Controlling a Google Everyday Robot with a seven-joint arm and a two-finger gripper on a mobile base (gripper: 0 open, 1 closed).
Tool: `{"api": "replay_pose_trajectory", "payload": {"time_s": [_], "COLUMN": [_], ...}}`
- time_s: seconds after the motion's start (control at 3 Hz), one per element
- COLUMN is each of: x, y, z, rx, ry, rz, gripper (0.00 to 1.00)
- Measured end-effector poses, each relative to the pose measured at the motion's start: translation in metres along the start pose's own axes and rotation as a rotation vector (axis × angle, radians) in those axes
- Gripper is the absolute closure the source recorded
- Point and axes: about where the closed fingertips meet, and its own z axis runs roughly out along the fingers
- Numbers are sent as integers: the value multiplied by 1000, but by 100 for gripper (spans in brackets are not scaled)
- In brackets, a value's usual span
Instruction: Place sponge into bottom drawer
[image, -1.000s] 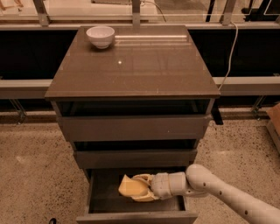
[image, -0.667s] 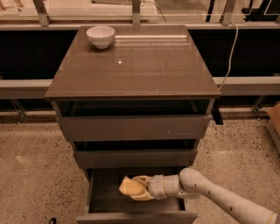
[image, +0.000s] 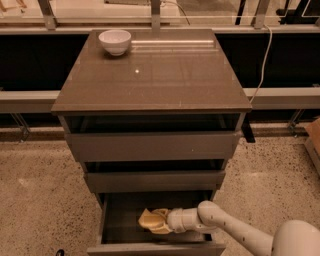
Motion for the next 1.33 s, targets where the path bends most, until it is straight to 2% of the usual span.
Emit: {"api": "replay_pose_trajectory", "payload": {"time_s": [0.33,0.67,1.0,1.33], "x": [21,51,64,63], "y": [-5,-19,-28,-27], "z": [11,31,40,40], "rx": [-6,11,19,17], "ry": [-5,-29,-36,-37], "rz": [23,14,-4,-2], "gripper": [73,42,19,0]}}
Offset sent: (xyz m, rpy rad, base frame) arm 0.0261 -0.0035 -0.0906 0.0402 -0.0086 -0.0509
